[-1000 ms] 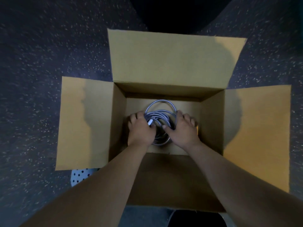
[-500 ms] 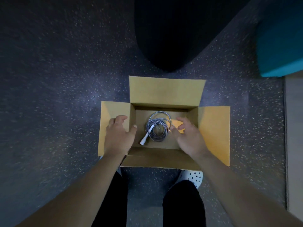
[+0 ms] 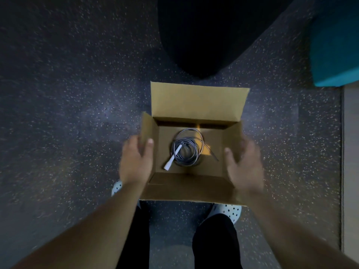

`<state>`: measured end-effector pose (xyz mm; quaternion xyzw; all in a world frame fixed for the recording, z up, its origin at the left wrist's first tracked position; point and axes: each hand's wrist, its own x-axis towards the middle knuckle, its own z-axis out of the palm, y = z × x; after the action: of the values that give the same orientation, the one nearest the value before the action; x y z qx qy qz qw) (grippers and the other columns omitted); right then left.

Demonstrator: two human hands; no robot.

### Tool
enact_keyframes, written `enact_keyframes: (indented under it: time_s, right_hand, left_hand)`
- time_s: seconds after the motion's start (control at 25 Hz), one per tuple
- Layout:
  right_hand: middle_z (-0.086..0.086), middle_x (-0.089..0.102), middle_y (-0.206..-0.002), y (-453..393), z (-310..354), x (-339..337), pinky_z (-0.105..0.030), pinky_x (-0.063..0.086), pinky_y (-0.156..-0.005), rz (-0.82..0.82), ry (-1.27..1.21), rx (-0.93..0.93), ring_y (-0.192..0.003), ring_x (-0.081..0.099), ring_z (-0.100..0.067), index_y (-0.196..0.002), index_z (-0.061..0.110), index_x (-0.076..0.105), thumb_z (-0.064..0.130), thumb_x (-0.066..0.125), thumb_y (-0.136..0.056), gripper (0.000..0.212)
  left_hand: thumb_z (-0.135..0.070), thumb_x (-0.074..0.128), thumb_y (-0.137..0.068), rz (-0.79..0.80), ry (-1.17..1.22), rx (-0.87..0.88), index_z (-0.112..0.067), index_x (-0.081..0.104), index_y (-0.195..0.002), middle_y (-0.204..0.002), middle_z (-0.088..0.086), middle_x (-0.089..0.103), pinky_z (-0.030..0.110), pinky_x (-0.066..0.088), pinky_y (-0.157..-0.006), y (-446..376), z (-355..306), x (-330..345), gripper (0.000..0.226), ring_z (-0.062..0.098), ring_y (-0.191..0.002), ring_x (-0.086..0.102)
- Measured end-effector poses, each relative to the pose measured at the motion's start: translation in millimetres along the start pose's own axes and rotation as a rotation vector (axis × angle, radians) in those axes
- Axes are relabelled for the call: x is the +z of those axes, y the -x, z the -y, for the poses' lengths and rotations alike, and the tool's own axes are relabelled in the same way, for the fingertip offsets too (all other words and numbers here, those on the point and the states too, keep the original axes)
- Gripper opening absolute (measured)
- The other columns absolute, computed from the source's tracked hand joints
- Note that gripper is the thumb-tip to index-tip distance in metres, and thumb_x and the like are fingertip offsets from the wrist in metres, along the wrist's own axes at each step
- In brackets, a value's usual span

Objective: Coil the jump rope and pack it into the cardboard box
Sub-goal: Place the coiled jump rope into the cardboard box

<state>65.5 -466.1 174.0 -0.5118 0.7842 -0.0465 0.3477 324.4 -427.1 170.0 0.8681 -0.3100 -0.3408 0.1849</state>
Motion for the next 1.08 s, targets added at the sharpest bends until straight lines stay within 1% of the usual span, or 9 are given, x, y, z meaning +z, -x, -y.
enact_keyframes:
  time_s: [0.08, 0.2, 0.28, 0.36, 0.48, 0.64, 0.84, 0.96, 1.08]
  right_hand:
    - [-0.011, 0.037, -0.154, 10.3, 7.9, 26.0, -0.051, 0.047, -0.105, 0.139, 0.061, -0.145, -0.136, 0.046, -0.033, -0.156, 0.024, 0.030, 0.049, 0.050, -0.101, 0.064]
    - [-0.007, 0.017, -0.170, -11.3, -7.9, 60.4, -0.048, 0.024, -0.123, 0.212, 0.385, -0.375, -0.156, 0.017, -0.030, -0.162, 0.029, 0.019, 0.048, 0.034, -0.105, 0.061]
    - [-0.008, -0.004, -0.173, -34.6, -32.0, 71.1, -0.048, 0.004, -0.128, 0.260, 0.609, -0.502, -0.159, -0.005, -0.027, -0.164, 0.029, 0.010, 0.044, 0.032, -0.107, 0.063]
    - [-0.013, -0.013, -0.171, -54.1, -60.2, 77.6, -0.049, 0.000, -0.127, 0.282, 0.807, -0.632, -0.157, -0.012, -0.030, -0.164, 0.025, 0.006, 0.041, 0.041, -0.104, 0.072]
    - [-0.019, -0.018, -0.168, -66.4, -81.1, 74.2, -0.050, -0.002, -0.127, 0.311, 1.032, -0.746, -0.155, -0.017, -0.033, -0.163, 0.019, -0.003, 0.043, 0.039, -0.103, 0.076]
    - [-0.015, -0.009, -0.171, -52.9, -52.6, 61.1, -0.048, 0.002, -0.127, 0.344, 0.910, -0.703, -0.158, -0.007, -0.032, -0.163, 0.022, 0.002, 0.036, 0.040, -0.104, 0.071]
    - [-0.005, 0.009, -0.173, -36.2, -10.4, 26.0, -0.040, 0.011, -0.127, 0.407, 0.622, -0.600, -0.159, 0.011, -0.025, -0.162, 0.027, 0.018, 0.035, 0.042, -0.106, 0.062]
    - [-0.006, 0.017, -0.171, -34.8, 1.9, 16.4, -0.041, 0.017, -0.127, 0.411, 0.600, -0.588, -0.157, 0.018, -0.025, -0.162, 0.028, 0.019, 0.037, 0.042, -0.106, 0.062]
    - [-0.012, 0.026, -0.168, -52.2, 28.6, 15.0, -0.046, 0.023, -0.124, 0.294, 0.555, -0.648, -0.154, 0.025, -0.032, -0.160, 0.022, 0.028, 0.035, 0.045, -0.104, 0.060]
  left_hand:
    - [-0.056, 0.040, -0.098, 0.224, -0.069, 0.210, -0.035, 0.044, -0.145, -0.148, -0.003, 0.042, 0.041, 0.045, -0.099, 13.1, -5.9, 24.4, 0.052, 0.018, -0.132, 0.045]
    - [-0.048, 0.032, -0.103, 0.425, -0.541, 0.469, -0.034, 0.007, -0.160, -0.169, -0.008, -0.006, 0.052, 0.013, -0.122, -10.3, 7.7, 61.8, 0.064, 0.022, -0.155, -0.005]
    - [-0.046, 0.040, -0.101, 0.396, -0.870, 0.636, -0.026, -0.007, -0.160, -0.167, 0.000, -0.021, 0.057, 0.003, -0.122, -28.9, 22.2, 77.6, 0.077, 0.029, -0.153, -0.017]
    - [-0.050, 0.047, -0.097, 0.333, -1.123, 0.736, -0.020, -0.011, -0.159, -0.166, 0.009, -0.023, 0.058, -0.003, -0.121, -42.6, 41.2, 89.9, 0.090, 0.036, -0.152, -0.017]
    - [-0.046, 0.044, -0.099, 0.304, -1.327, 0.711, -0.016, -0.013, -0.159, -0.164, 0.016, -0.025, 0.059, -0.010, -0.120, -48.6, 52.4, 98.1, 0.088, 0.040, -0.150, -0.021]
    - [-0.044, 0.048, -0.097, 0.357, -1.080, 0.676, -0.020, 0.004, -0.160, -0.167, 0.014, -0.012, 0.059, 0.002, -0.121, -32.5, 27.8, 90.4, 0.081, 0.038, -0.153, -0.011]
    - [-0.064, 0.025, -0.098, 0.431, -0.792, 0.618, -0.028, 0.009, -0.160, -0.169, 0.004, -0.001, 0.053, 0.006, -0.124, 0.7, -4.5, 49.2, 0.073, 0.028, -0.155, -0.003]
    - [-0.080, 0.026, -0.087, 0.539, -0.745, 0.591, -0.032, 0.001, -0.160, -0.169, 0.000, -0.007, 0.051, -0.001, -0.124, 8.5, -20.0, 35.6, 0.091, 0.024, -0.154, -0.010]
    - [-0.090, 0.056, -0.061, 0.858, -0.752, 0.651, -0.038, -0.017, -0.156, -0.164, -0.001, -0.027, 0.052, -0.012, -0.121, 10.2, -30.1, 31.3, 0.130, 0.022, -0.149, -0.028]
